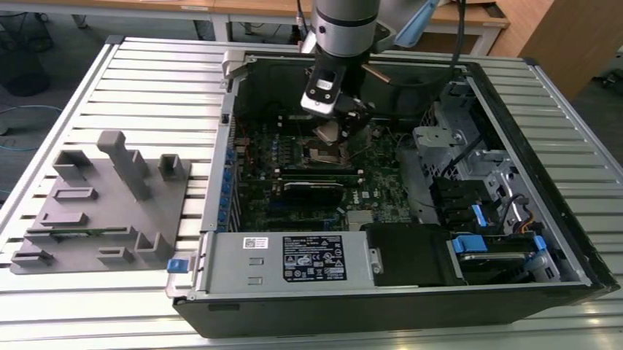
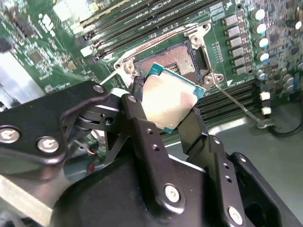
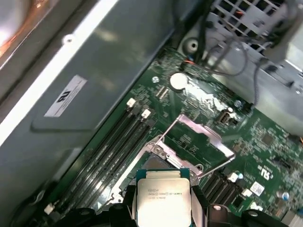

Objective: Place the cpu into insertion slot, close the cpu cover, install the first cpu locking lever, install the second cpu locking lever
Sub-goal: 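Place the cpu into insertion slot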

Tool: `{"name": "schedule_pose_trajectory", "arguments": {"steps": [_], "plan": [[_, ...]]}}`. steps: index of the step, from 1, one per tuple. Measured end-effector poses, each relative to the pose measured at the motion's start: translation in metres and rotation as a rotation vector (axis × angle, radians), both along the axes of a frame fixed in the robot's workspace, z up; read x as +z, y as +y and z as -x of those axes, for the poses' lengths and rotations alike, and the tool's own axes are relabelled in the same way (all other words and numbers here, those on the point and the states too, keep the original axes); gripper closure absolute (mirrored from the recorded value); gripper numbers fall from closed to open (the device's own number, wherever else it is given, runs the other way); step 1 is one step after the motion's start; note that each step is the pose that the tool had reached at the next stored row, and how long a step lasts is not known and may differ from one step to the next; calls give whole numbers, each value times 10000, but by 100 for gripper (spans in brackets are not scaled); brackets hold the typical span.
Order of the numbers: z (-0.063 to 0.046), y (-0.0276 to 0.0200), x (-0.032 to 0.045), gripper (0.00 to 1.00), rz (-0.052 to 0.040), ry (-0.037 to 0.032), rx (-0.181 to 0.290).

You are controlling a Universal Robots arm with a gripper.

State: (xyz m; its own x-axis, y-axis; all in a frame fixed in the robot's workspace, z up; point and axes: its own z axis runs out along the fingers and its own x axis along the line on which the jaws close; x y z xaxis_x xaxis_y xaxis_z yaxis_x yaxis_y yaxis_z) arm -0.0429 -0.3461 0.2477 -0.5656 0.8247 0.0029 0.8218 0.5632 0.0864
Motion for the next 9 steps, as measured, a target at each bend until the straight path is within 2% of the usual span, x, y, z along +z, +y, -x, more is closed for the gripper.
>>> {"name": "schedule_pose_trajectory", "arguments": {"steps": [9], "plan": [[0, 0, -11, 46, -1, 0, -1646]]}}
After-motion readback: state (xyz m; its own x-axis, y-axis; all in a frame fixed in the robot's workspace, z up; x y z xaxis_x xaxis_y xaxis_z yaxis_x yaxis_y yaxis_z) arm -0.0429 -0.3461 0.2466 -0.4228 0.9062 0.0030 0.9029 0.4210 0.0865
